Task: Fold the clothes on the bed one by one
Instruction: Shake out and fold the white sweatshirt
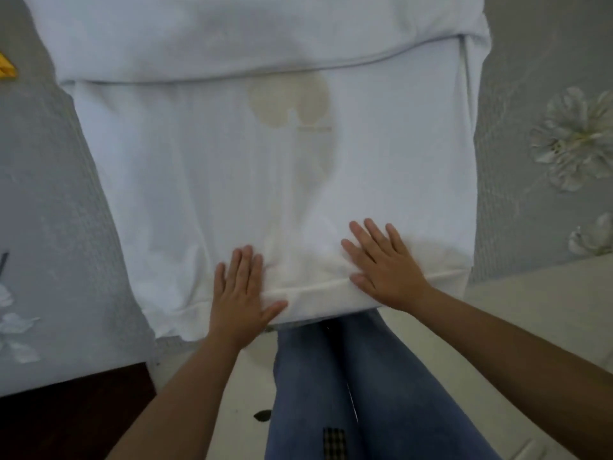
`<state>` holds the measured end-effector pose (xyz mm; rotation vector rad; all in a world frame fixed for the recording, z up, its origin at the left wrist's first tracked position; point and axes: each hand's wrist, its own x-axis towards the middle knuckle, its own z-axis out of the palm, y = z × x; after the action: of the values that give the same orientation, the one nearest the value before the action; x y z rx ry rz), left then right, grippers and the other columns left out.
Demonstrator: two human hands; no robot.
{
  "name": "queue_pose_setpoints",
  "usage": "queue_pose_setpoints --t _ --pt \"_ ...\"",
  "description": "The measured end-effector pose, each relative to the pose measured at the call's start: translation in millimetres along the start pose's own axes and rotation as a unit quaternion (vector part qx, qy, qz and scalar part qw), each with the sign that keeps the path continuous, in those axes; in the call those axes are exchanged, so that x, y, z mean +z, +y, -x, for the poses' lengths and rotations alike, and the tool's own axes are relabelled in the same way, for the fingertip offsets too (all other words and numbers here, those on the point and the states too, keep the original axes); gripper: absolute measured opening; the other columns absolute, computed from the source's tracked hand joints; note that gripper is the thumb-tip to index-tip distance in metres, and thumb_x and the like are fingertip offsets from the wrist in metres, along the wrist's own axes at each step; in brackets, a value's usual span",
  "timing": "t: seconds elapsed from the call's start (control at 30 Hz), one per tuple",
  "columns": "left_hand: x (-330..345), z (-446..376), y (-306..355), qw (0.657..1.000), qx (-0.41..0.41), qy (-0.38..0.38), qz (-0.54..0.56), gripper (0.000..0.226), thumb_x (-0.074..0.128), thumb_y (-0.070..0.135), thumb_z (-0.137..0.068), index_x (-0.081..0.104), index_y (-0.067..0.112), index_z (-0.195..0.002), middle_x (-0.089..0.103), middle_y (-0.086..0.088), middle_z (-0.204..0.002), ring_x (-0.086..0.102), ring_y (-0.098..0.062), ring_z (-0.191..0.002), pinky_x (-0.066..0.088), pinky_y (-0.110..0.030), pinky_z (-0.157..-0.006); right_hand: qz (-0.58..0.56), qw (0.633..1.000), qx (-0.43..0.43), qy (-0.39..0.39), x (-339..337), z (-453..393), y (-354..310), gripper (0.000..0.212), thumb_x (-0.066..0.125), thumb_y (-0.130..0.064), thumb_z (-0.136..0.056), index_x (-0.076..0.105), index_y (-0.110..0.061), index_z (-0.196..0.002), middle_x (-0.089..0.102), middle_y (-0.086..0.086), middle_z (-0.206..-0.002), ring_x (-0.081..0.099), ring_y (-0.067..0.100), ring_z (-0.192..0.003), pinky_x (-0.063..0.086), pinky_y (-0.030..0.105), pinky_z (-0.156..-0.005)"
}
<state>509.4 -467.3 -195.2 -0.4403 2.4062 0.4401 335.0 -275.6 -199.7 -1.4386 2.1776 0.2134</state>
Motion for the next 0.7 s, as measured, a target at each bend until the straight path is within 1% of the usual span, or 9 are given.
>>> queue_pose_setpoints --t 0.07,0.17,0.23,0.3,0.47,0.53,0.57,0.63,0.7 --pt "12 14 -5 0.999 0.039 -0.017 -0.031 0.087 0.006 0.066 -0.088 0.038 -0.005 -0.126 0.052 -0.030 -0.126 0.038 -0.039 -0.123 0.005 -0.038 -0.112 0.019 0.998 -0.036 -0.044 8 20 -2 0.071 0.014 -0.055 -0.093 0.057 -0.008 -0.124 0.054 0.018 -0.130 0.053 0.039 -0.117 0.025 0.050 -0.102" --pt "19 24 -12 0.995 0.065 -0.038 -0.062 0.081 0.009 0.064 -0.090 0.037 -0.005 -0.123 0.055 -0.029 -0.122 0.054 -0.044 -0.112 0.023 -0.045 -0.102 0.086 0.992 -0.063 -0.068 17 34 -4 0.092 0.063 -0.070 -0.061 0.054 -0.006 -0.126 0.053 0.018 -0.131 0.052 0.037 -0.119 0.040 0.057 -0.095" --pt "22 27 -17 0.993 0.093 -0.022 -0.068 0.078 0.014 0.063 -0.090 0.037 -0.005 -0.123 0.056 -0.028 -0.122 0.056 -0.043 -0.110 0.027 -0.047 -0.099 0.088 0.993 -0.047 -0.065 16 37 -8 0.092 0.082 -0.054 -0.047 0.059 -0.006 -0.122 0.056 0.017 -0.128 0.055 0.034 -0.116 0.044 0.057 -0.088" --pt "23 30 -25 0.991 0.107 0.012 -0.082 0.077 0.013 0.060 -0.091 0.040 -0.005 -0.123 0.056 -0.027 -0.122 0.057 -0.042 -0.110 0.032 -0.048 -0.099 0.096 0.993 -0.046 -0.044 13 38 -8 0.082 0.088 -0.036 -0.046 0.061 -0.007 -0.118 0.059 0.015 -0.125 0.058 0.032 -0.113 0.048 0.055 -0.084" --pt "19 36 -43 0.986 0.110 0.079 -0.094 0.057 0.035 0.029 -0.079 0.055 -0.011 -0.115 0.059 -0.030 -0.117 0.060 -0.046 -0.102 0.048 -0.058 -0.078 0.101 0.991 -0.088 -0.029 8 44 3 0.084 0.086 -0.043 -0.050 0.060 -0.003 -0.119 0.058 0.017 -0.126 0.057 0.033 -0.113 0.048 0.050 -0.087" --pt "14 36 -49 0.985 0.111 0.089 -0.098 0.054 0.032 0.011 -0.070 0.058 -0.014 -0.110 0.059 -0.031 -0.114 0.060 -0.048 -0.099 0.048 -0.060 -0.075 0.069 0.994 -0.080 -0.019 10 48 8 0.081 0.079 -0.025 -0.067 0.039 -0.008 -0.135 0.034 0.016 -0.143 0.043 0.035 -0.127 0.032 0.050 -0.104" --pt "12 35 -53 0.985 0.108 0.095 -0.097 0.054 0.030 0.005 -0.068 0.060 -0.015 -0.108 0.059 -0.032 -0.114 0.060 -0.049 -0.098 0.048 -0.060 -0.075 0.054 0.996 -0.060 -0.025 15 50 12 0.082 0.069 -0.017 -0.078 0.016 -0.014 -0.141 0.009 0.011 -0.149 0.026 0.034 -0.137 0.011 0.048 -0.112" --pt "7 35 -57 0.987 0.085 0.105 -0.090 0.049 0.033 -0.006 -0.067 0.059 -0.018 -0.107 0.058 -0.036 -0.112 0.059 -0.052 -0.097 0.047 -0.062 -0.073 0.061 0.997 -0.001 -0.055 20 49 17 0.079 0.048 -0.017 -0.091 -0.019 -0.022 -0.133 -0.026 0.002 -0.143 -0.006 0.028 -0.143 -0.020 0.043 -0.106" --pt "6 35 -59 0.990 0.049 0.113 -0.071 0.051 0.053 -0.025 -0.058 0.055 -0.022 -0.108 0.054 -0.041 -0.112 0.055 -0.057 -0.098 0.044 -0.065 -0.075 0.066 0.995 0.037 -0.065 23 46 12 0.079 0.042 -0.019 -0.094 -0.026 -0.019 -0.134 -0.027 0.004 -0.149 -0.014 0.026 -0.142 -0.022 0.042 -0.106"
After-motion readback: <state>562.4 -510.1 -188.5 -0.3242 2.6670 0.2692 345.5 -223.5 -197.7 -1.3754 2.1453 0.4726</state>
